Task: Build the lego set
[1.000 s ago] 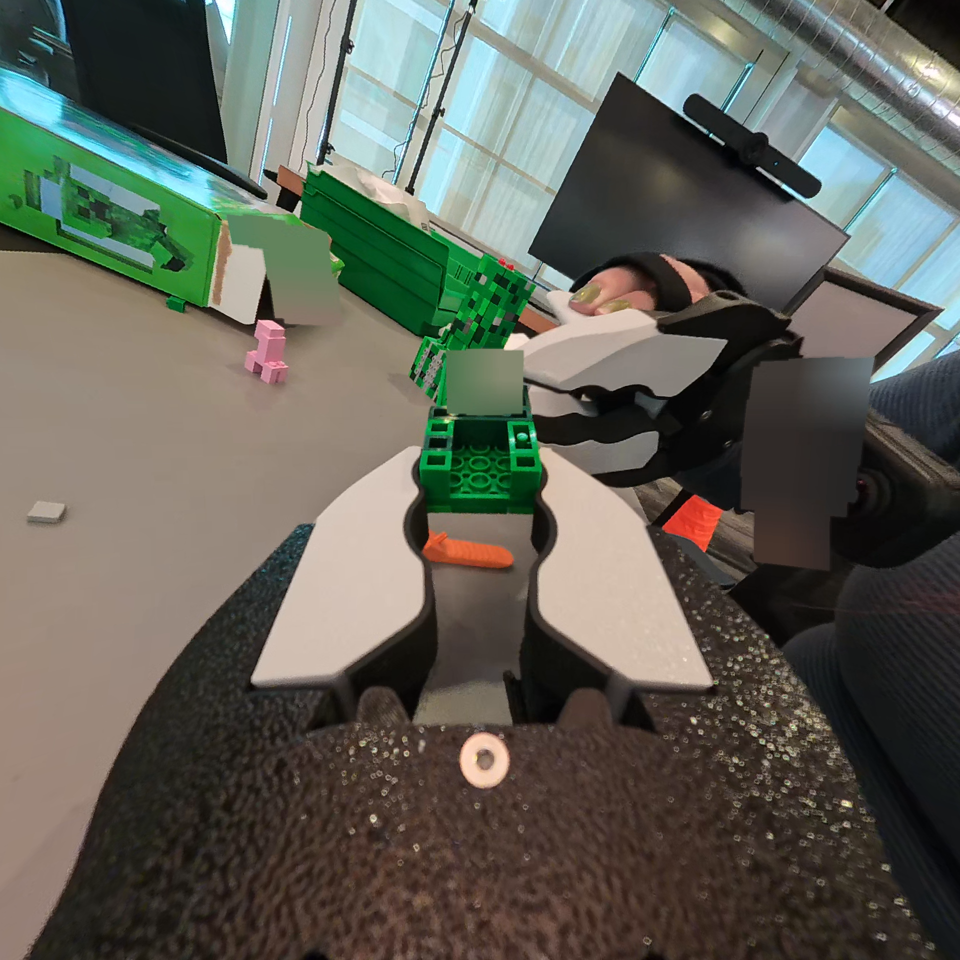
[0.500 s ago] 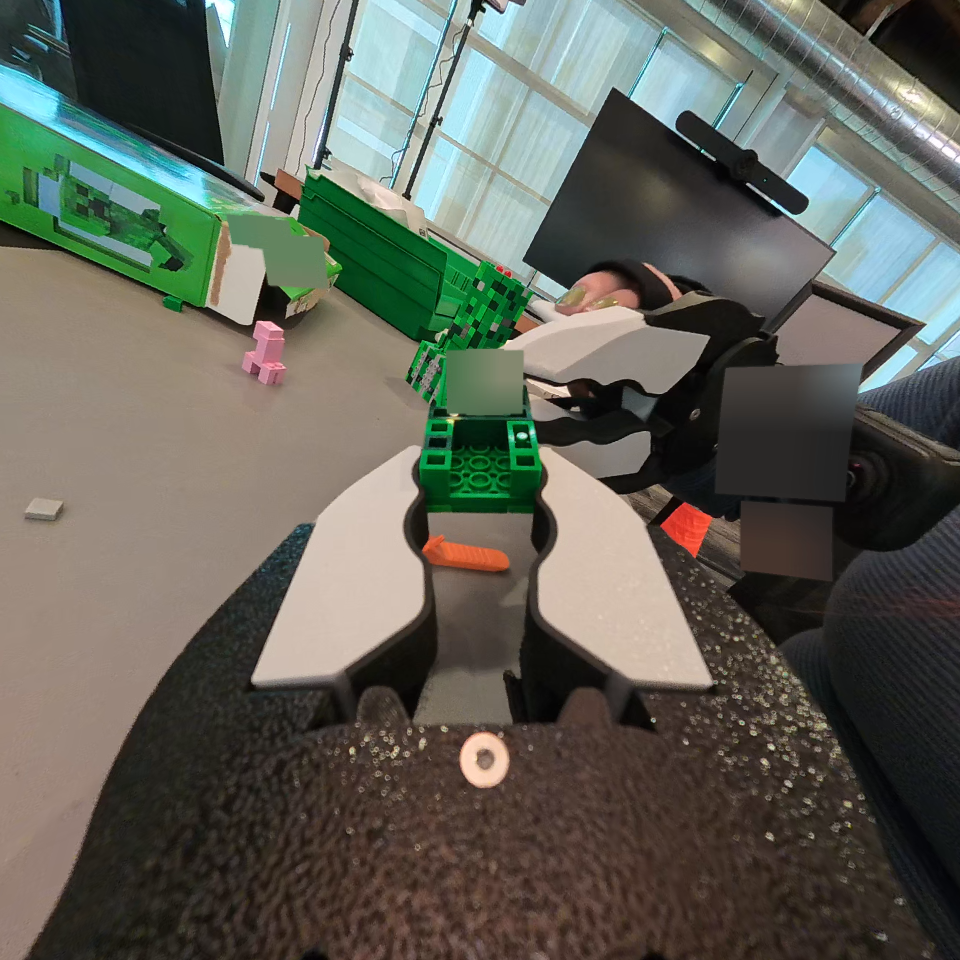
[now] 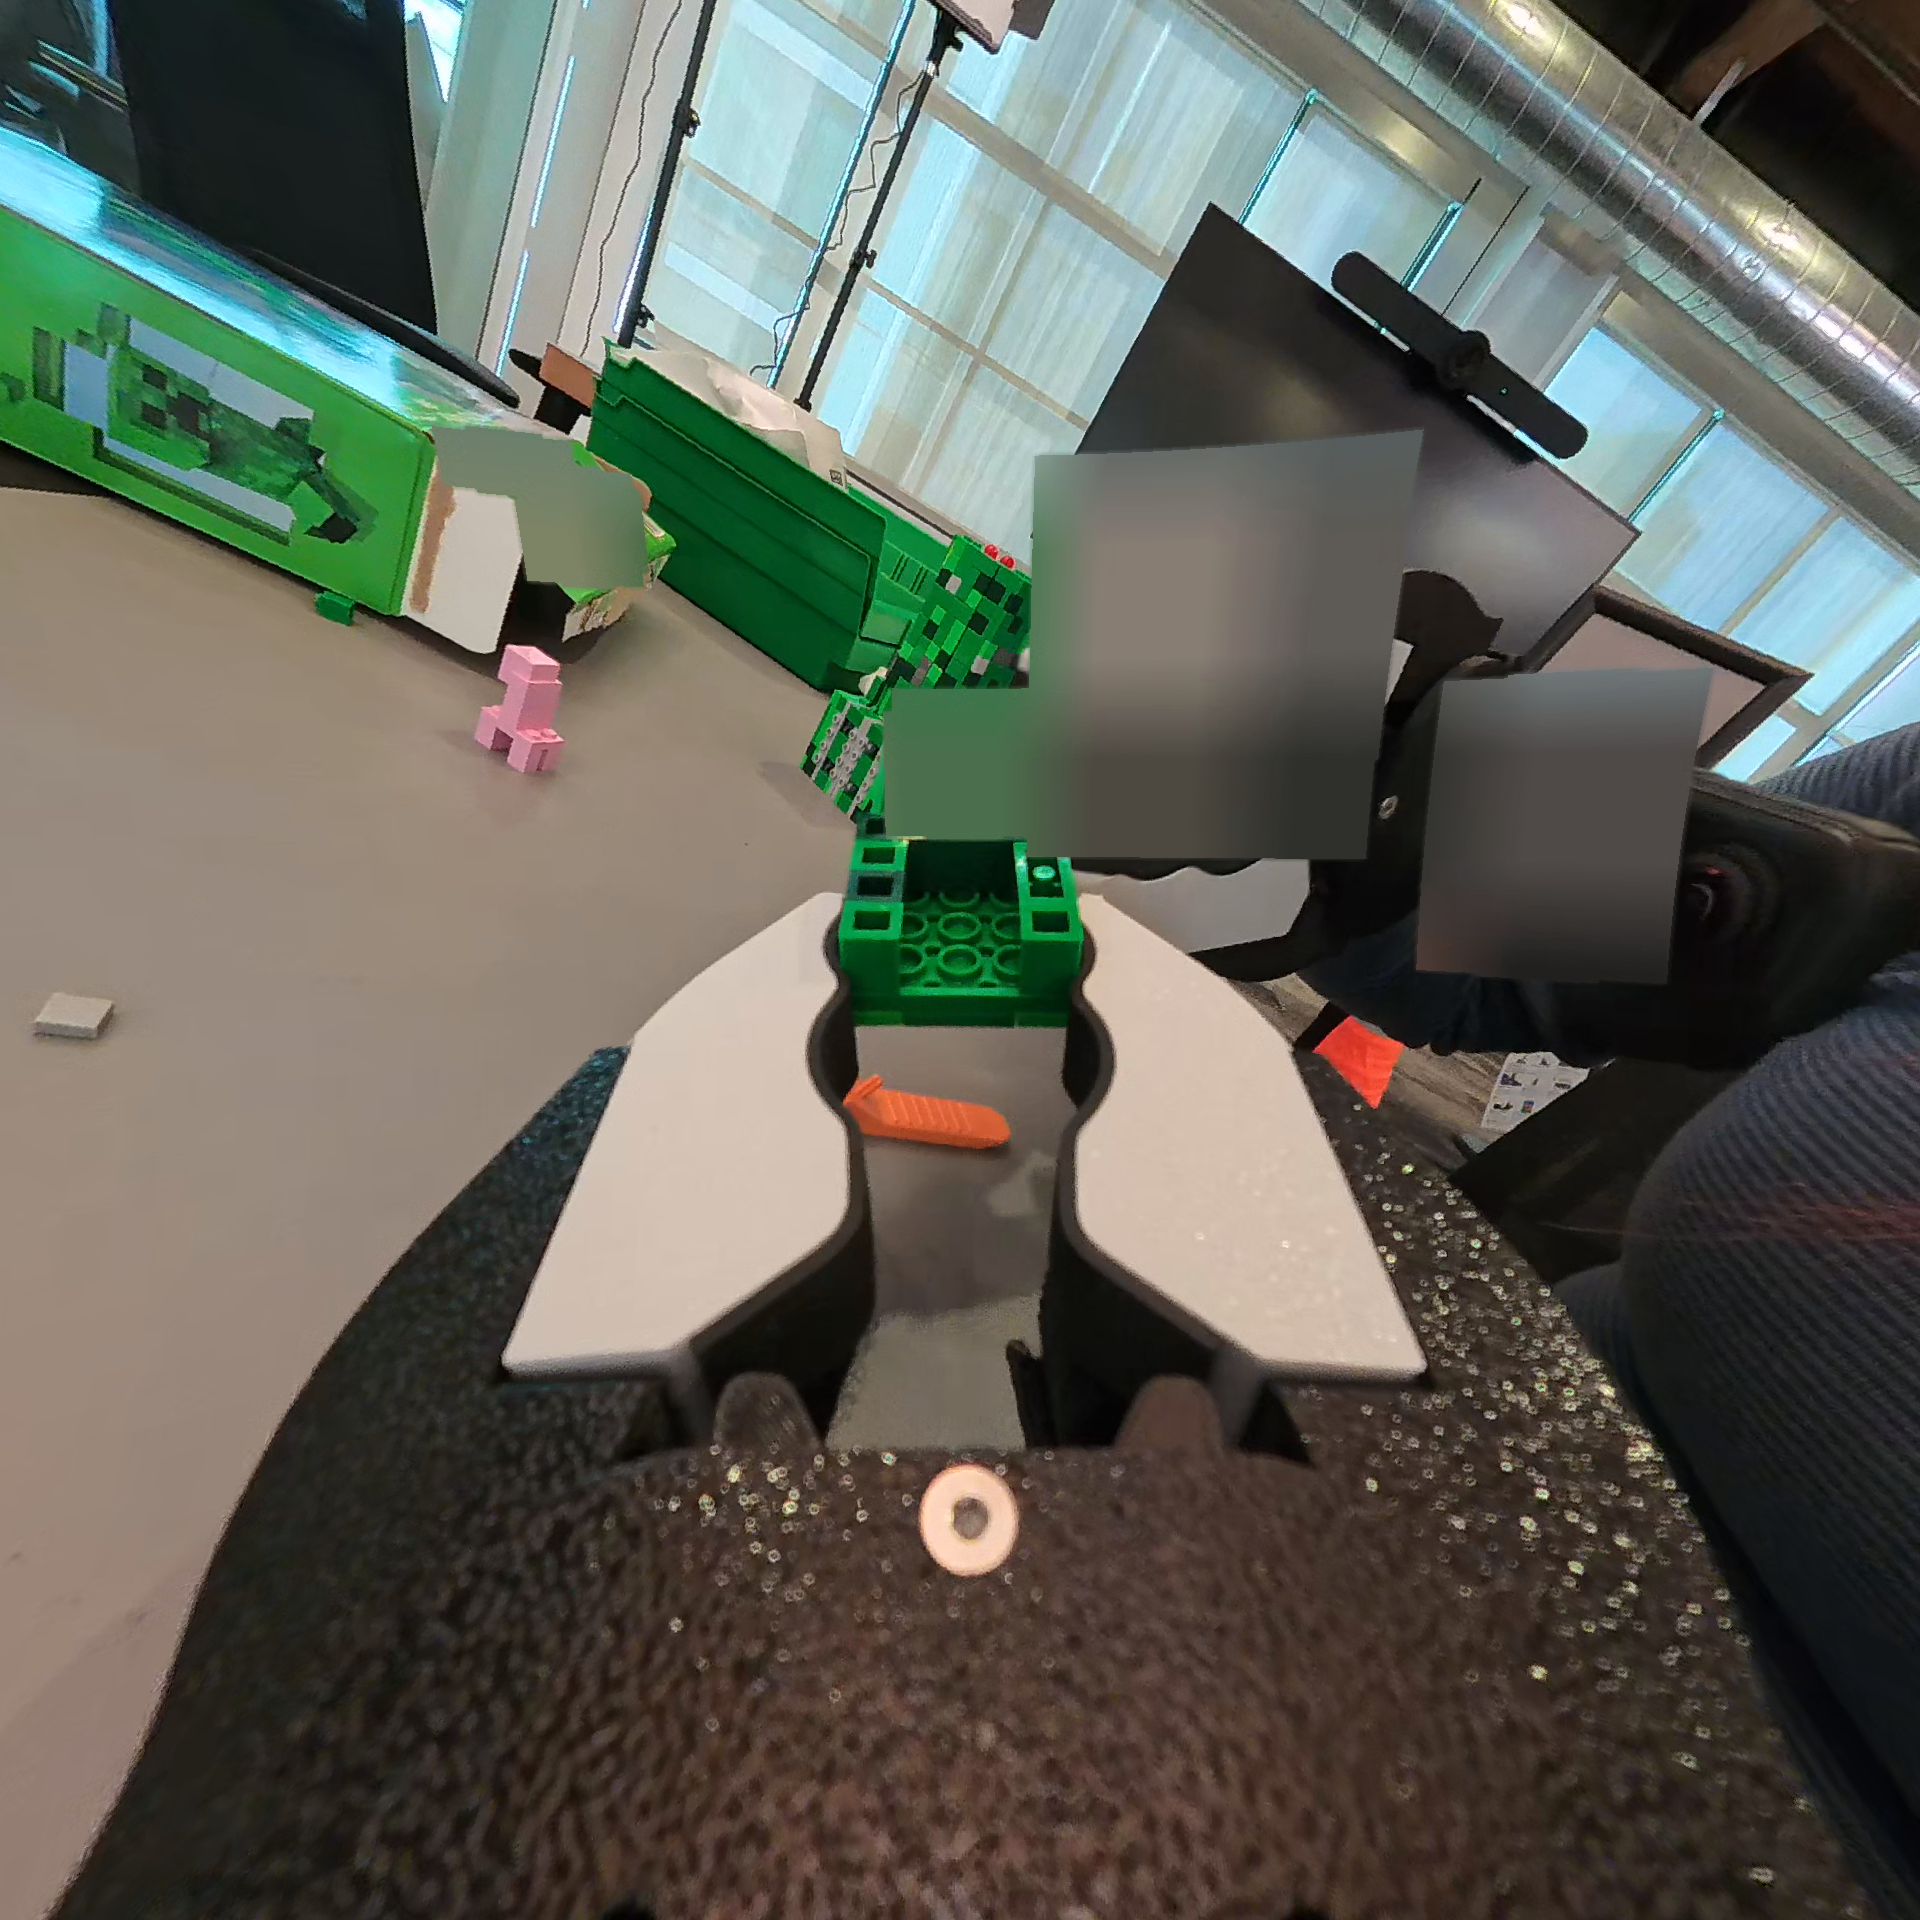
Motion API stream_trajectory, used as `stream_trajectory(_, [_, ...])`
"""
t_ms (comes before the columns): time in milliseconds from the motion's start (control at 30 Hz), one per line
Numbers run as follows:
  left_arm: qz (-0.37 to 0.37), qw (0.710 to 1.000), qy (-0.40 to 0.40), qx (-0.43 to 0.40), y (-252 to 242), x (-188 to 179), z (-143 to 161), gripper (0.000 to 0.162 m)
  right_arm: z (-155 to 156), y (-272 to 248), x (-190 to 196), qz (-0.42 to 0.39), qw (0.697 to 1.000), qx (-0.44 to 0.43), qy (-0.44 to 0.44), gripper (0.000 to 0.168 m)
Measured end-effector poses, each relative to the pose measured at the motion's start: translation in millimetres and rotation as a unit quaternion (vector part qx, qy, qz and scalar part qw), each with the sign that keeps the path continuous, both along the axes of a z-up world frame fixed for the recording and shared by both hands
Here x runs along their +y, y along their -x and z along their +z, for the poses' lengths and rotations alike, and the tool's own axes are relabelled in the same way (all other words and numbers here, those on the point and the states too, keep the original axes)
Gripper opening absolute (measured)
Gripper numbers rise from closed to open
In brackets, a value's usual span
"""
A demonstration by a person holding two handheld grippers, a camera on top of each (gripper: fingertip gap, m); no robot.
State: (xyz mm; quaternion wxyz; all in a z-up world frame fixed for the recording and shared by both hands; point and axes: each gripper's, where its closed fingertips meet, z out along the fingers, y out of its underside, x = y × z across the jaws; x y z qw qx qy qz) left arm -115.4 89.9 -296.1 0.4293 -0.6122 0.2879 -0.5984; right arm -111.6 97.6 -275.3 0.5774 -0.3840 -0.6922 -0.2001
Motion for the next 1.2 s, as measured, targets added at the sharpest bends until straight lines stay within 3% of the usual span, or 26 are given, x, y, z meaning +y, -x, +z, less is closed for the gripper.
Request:
stream_trajectory(33, [0.000, 1.000, 0.001, 0.000, 0.1, 0.1, 0.0, 0.036, 0.4, 0.0, -0.6, 0.002, 1.000, 0.002, 0.001, 0.028])
stream_trajectory(233, [-0.001, 1.000, 0.001, -0.004, 0.3, -0.2, 0.8, 0.036, -3.0, 0.8, -2.7, 0.013, 1.000, -0.018, -0.017, 0.018])
stream_trajectory(667, [-0.018, 1.000, -0.004, 0.011, -3.7, -5.8, -2.0, 0.036, -5.3, -3.7, -8.0, 0.036, 0.991, -0.121, -0.055, 0.016])
stream_trajectory(1200, [-0.019, 0.999, -0.021, 0.028, -6.2, -9.9, -4.0, 0.036, -9.0, -7.6, -10.8, 0.011, 0.983, -0.180, 0.037, 0.016])
